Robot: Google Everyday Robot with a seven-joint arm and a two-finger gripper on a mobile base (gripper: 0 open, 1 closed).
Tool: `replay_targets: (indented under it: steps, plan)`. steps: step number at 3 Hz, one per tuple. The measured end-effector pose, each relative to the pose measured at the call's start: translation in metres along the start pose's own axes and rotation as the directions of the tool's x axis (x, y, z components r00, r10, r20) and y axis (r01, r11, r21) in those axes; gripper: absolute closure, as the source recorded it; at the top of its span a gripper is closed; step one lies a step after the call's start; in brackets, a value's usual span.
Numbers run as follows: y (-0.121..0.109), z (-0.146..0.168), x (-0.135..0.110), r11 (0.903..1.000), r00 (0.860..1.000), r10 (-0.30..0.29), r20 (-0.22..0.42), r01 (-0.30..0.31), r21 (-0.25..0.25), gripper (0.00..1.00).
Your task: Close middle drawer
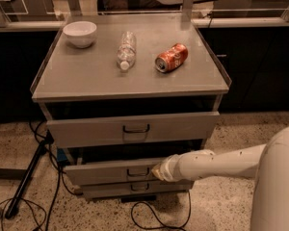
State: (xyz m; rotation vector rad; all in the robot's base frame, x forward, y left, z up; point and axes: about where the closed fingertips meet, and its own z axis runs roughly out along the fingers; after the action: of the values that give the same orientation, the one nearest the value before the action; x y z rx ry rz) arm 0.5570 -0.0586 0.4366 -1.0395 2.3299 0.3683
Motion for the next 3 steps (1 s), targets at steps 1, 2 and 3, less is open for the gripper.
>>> replay_targets:
  steps: [1, 2, 3]
  plan:
    - [-0.015, -0.002, 0.045, 0.9967, 0.994, 0.079, -0.08, -0.077, 0.024, 1.0]
    - [-0.029, -0.001, 0.078, 0.9901, 0.98, 0.136, -0.145, -0.13, 0.055, 1.0]
    - [-0.033, -0.002, 0.085, 0.9884, 0.977, 0.146, -0.155, -0.137, 0.065, 1.0]
